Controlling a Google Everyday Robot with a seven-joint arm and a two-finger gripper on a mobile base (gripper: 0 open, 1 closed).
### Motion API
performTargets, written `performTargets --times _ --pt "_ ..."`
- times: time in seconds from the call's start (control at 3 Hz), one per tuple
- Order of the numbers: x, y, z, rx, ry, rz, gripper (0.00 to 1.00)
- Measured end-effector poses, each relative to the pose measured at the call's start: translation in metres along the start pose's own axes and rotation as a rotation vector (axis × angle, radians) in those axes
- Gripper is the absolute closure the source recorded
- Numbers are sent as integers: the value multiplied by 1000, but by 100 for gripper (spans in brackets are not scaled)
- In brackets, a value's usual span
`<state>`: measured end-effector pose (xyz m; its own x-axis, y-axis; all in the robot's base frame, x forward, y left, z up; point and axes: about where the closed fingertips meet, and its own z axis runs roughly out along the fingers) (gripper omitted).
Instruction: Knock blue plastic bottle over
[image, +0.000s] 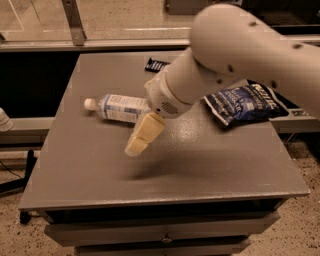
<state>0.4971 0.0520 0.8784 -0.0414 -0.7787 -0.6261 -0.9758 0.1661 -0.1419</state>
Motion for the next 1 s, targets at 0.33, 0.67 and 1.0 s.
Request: performTargets --times 0.33,0.67,1.0 --pt "28 -7 -35 163 -130 46 0" --pt "55 -19 -62 321 -226 98 0" --pt "61 -18 -65 383 -341 136 0"
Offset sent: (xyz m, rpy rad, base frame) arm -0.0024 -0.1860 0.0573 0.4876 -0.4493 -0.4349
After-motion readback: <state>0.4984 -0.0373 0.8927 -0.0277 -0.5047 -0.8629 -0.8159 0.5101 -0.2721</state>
